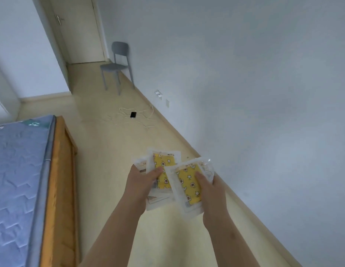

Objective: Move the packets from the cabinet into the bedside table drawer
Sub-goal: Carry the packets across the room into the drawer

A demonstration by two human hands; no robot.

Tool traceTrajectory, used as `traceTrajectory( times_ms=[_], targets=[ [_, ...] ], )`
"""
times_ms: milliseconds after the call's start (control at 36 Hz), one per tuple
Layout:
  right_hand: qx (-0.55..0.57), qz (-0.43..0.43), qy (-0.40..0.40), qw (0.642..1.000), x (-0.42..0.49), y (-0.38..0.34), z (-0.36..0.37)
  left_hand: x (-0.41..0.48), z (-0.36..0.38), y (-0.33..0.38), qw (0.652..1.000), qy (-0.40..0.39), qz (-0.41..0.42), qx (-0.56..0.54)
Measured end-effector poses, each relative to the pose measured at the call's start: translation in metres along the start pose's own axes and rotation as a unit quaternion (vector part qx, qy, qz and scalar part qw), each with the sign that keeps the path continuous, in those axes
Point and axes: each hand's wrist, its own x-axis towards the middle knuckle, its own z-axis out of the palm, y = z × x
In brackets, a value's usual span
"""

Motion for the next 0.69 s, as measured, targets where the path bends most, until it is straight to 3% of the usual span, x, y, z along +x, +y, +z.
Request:
traceTrajectory(
  times_ms=[500, 694],
  targets=[
    [-0.059, 0.011, -0.138, 0.989, 0.313, -0.101, 0.186, 0.312, 0.021, 0.105, 0.990, 0.137, 0.023, -0.010],
    [-0.103, 0.026, -0.210, 0.972, 0.396, -0.122, 0.284, 0.398, -0.006, 0.139, 0.973, 0.225, 0.021, -0.045]
  ],
)
